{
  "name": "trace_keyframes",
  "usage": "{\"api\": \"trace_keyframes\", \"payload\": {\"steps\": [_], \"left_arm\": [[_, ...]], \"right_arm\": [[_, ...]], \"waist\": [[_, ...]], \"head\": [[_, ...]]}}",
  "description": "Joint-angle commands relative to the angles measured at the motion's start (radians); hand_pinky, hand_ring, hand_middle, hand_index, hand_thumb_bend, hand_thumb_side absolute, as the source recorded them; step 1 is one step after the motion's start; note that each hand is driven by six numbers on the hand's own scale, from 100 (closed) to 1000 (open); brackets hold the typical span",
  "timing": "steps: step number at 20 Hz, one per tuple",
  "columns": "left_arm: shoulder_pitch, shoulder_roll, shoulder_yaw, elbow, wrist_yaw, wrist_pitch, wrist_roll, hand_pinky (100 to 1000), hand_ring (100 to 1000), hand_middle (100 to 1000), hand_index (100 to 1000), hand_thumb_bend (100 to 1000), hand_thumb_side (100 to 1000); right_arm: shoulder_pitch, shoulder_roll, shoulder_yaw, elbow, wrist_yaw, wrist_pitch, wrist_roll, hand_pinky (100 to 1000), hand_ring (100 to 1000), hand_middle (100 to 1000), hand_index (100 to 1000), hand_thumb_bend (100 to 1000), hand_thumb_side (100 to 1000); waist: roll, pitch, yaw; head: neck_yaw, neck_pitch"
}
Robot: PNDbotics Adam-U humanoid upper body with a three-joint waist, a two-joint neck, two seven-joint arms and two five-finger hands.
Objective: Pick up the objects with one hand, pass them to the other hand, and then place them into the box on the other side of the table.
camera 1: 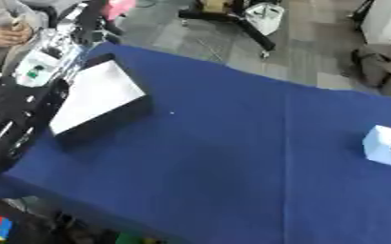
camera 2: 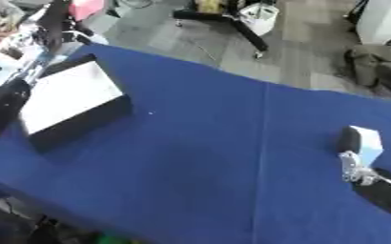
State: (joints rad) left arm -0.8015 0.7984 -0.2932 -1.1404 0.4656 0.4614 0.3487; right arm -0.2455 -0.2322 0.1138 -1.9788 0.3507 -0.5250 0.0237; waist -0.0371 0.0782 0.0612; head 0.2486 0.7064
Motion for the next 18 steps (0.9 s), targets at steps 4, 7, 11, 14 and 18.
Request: {"api": "trace_keyframes", "payload": {"steps": [4,7,11,14,18], "left_arm": [[-0.020,0.067,-0.169,0.165,-0.132,0.112,0.130,597,473,361,565,736,124],[-0.025,-0.048,-0.222,0.324,-0.583,0.237,0.278,646,514,415,614,830,214],[-0.052,-0.101,0.006,0.479,-1.348,0.154,-0.058,765,697,619,766,864,557],[-0.070,-0.108,0.144,0.439,-1.697,0.116,-0.263,829,782,751,856,961,855],[-0.069,-0.100,0.218,0.273,-1.783,0.135,-0.312,825,783,761,876,1000,731]], "right_arm": [[-0.022,-0.009,0.005,-0.021,-0.018,-0.003,0.020,939,931,1000,1000,100,100],[-0.022,-0.007,0.001,-0.021,-0.021,-0.001,0.023,939,930,1000,1000,100,100],[-0.019,-0.006,-0.004,-0.021,-0.020,0.002,0.024,938,929,1000,1000,100,100],[-0.018,-0.006,-0.006,-0.021,-0.018,0.004,0.026,939,929,1000,1000,100,100],[-0.017,-0.004,-0.007,-0.021,-0.015,0.007,0.029,939,929,1000,1000,100,100]], "waist": [[0.010,-0.002,-0.013],[0.007,-0.001,-0.009],[0.004,-0.002,0.002],[0.003,-0.001,0.007],[0.002,-0.001,0.009]], "head": [[0.003,-0.010],[-0.007,-0.016],[-0.022,-0.020],[-0.029,-0.024],[-0.034,-0.025]]}}
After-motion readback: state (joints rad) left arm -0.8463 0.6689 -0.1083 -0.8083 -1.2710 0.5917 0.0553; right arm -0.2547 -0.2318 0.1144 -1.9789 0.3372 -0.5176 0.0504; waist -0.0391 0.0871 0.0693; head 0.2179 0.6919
